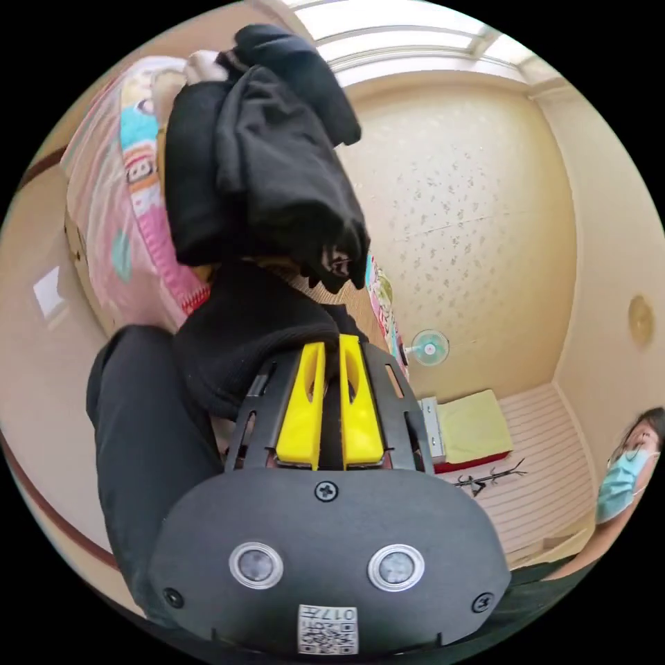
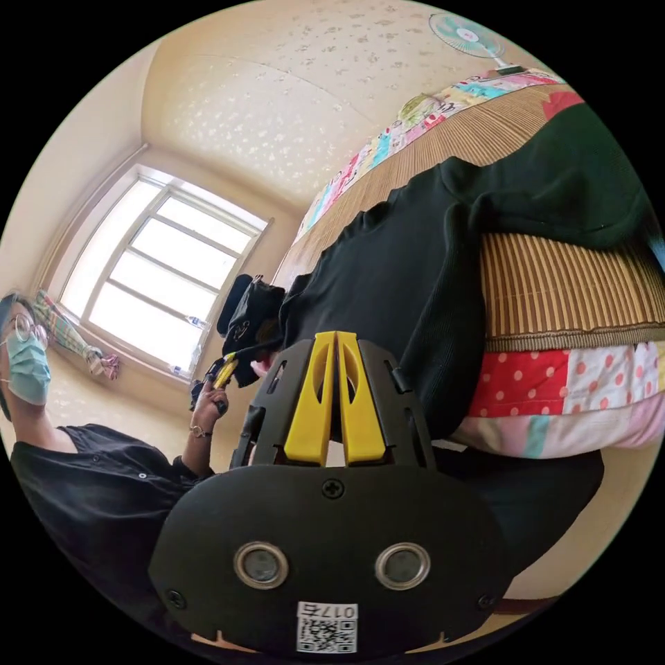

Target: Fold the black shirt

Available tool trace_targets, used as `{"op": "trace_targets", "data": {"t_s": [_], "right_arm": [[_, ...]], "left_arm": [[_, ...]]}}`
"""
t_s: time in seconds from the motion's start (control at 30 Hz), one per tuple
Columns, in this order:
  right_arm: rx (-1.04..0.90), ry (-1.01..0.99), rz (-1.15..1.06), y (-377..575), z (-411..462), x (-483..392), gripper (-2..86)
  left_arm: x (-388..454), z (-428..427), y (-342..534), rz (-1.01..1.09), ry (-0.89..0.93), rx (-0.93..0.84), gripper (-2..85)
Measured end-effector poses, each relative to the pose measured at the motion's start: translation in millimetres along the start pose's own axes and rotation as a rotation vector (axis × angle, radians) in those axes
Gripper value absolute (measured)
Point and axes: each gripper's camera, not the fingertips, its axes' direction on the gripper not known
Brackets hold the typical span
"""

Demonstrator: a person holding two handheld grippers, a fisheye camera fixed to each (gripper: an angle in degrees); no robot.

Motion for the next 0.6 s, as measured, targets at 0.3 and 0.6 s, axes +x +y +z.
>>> {"op": "trace_targets", "data": {"t_s": [0.3, 0.6], "right_arm": [[0.010, 0.331, -0.043, 4.8, 67.3, -1.2, 0.3], [0.025, 0.051, 0.145, 8.4, 63.0, 49.7, 0.4]], "left_arm": [[163.7, 52.3, -12.8, 0.455, -0.058, 0.016, 4.4], [338.5, 309.9, 65.9, 0.955, -0.044, -0.580, 5.8]]}}
